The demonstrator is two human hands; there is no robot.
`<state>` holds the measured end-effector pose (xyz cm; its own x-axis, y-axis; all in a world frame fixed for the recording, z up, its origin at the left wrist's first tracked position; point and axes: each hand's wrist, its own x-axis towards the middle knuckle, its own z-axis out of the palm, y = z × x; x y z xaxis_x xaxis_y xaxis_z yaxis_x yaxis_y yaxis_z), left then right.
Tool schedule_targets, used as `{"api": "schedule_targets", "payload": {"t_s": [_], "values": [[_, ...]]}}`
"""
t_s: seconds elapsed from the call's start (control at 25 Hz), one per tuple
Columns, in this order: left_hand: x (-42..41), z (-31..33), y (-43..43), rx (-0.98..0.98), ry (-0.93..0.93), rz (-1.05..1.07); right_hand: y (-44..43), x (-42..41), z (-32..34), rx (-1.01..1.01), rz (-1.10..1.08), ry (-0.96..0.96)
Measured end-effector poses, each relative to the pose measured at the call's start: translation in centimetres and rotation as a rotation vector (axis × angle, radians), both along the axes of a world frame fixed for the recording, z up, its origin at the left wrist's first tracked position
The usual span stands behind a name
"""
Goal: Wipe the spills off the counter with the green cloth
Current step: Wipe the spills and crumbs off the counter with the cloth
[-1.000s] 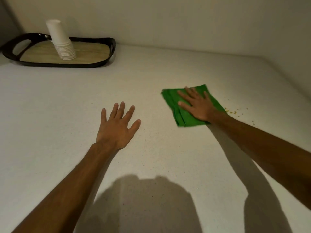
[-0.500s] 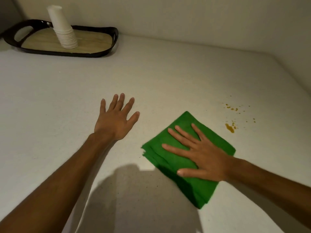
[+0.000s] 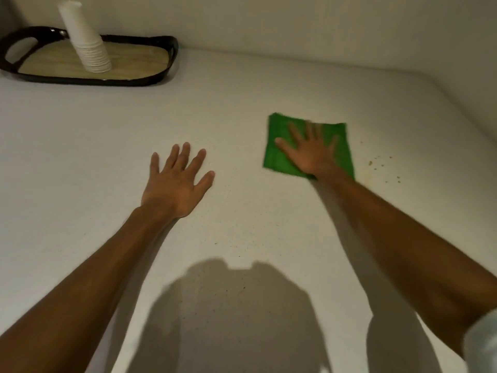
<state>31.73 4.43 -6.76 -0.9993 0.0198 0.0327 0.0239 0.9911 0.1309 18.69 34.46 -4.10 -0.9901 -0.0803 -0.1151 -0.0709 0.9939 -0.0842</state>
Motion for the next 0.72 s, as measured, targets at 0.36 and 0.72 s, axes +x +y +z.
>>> {"api": "schedule_targets", "payload": {"t_s": [0.36,0.72], "values": [[-1.5,1.5,1.2,0.053,-0.025,0.046,4.4,19.2,-1.9,0.029,0.964,0.15],[-1.8,0.2,5.6,-0.002,-0.013,0.018,5.5,-3.2,-0.3,-0.022,0.017,0.02]]}}
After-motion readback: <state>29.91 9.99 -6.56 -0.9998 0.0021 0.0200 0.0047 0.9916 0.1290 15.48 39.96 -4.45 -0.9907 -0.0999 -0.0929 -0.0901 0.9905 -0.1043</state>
